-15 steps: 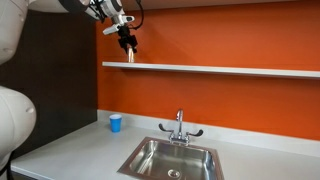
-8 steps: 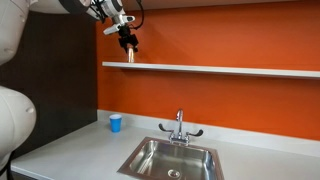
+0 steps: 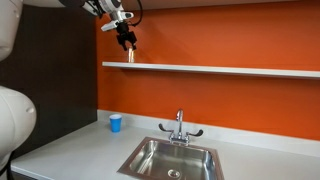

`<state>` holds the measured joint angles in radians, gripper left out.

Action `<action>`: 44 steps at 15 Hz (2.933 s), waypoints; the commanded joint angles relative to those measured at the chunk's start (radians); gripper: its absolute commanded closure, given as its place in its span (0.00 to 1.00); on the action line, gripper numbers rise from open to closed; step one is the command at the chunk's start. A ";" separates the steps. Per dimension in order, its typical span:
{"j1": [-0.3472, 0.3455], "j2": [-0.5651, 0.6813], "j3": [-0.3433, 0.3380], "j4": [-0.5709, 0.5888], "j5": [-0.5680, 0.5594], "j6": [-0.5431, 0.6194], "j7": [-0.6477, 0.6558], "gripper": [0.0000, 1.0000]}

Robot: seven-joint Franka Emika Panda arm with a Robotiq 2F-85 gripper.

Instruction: Put the orange can on the bottom shelf

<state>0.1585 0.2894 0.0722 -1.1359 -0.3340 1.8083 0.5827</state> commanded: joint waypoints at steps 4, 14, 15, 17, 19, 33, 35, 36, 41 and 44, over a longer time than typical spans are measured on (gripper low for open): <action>0.012 -0.143 0.008 -0.173 0.013 0.011 0.041 0.00; 0.051 -0.436 0.014 -0.539 0.046 0.014 0.020 0.00; 0.024 -0.465 0.044 -0.574 0.048 0.011 0.020 0.00; 0.017 -0.531 0.055 -0.663 0.052 0.026 0.009 0.00; 0.013 -0.594 0.067 -0.749 0.052 0.042 -0.004 0.00; -0.037 -0.827 0.083 -1.173 0.115 0.164 -0.039 0.00; -0.047 -0.837 0.084 -1.210 0.130 0.175 -0.037 0.00; -0.048 -0.837 0.082 -1.226 0.138 0.182 -0.045 0.00; -0.048 -0.838 0.067 -1.303 0.162 0.237 -0.153 0.00; -0.056 -0.839 0.065 -1.345 0.163 0.288 -0.184 0.00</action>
<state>0.1311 -0.5163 0.1321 -2.4246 -0.1931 2.0381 0.4648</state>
